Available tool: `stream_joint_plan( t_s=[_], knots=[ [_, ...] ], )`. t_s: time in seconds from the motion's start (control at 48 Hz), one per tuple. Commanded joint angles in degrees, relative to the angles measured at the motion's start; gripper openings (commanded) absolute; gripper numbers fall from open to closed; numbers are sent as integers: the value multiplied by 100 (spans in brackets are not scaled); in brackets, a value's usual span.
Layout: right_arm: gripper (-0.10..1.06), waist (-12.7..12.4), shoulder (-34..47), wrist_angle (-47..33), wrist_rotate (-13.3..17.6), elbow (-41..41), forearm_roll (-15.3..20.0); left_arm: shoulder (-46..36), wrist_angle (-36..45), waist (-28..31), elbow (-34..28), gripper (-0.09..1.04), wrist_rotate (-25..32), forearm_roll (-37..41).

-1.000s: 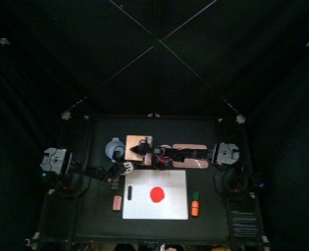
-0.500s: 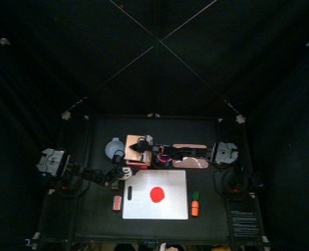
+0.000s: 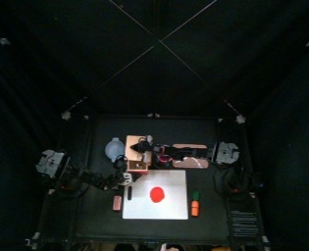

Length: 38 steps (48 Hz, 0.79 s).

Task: Get the cutter from the drawer then cut the dough then place the extra dough in the bowl
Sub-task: Open the drawer

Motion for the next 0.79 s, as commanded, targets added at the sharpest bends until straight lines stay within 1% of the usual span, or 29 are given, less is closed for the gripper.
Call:
stream_joint_plan(
  t_s=[0.021, 0.312, 0.583, 0.646, 0.708, 0.792],
  knots=[
    [-3, -88, -18, 193, -26, 105, -18, -97, 132, -211, -9, 49, 35, 44],
    [-3, -79, -26, 237, -26, 88, 0, -105, 211, -264, 0, 49, 44, 114],
    [-3, -79, -35, 220, -53, 70, -26, -88, 211, -237, 44, 52, 53, 141],
    [-3, -70, -44, 220, -62, 62, -26, -97, 185, -229, 53, 54, 53, 158],
    [-3, -62, -53, 220, -70, 53, -35, -88, 176, -229, 53, 59, 53, 211],
    [-3, -44, -53, 220, -70, 35, -35, -105, 132, -229, 53, 69, 44, 272]
  ],
)
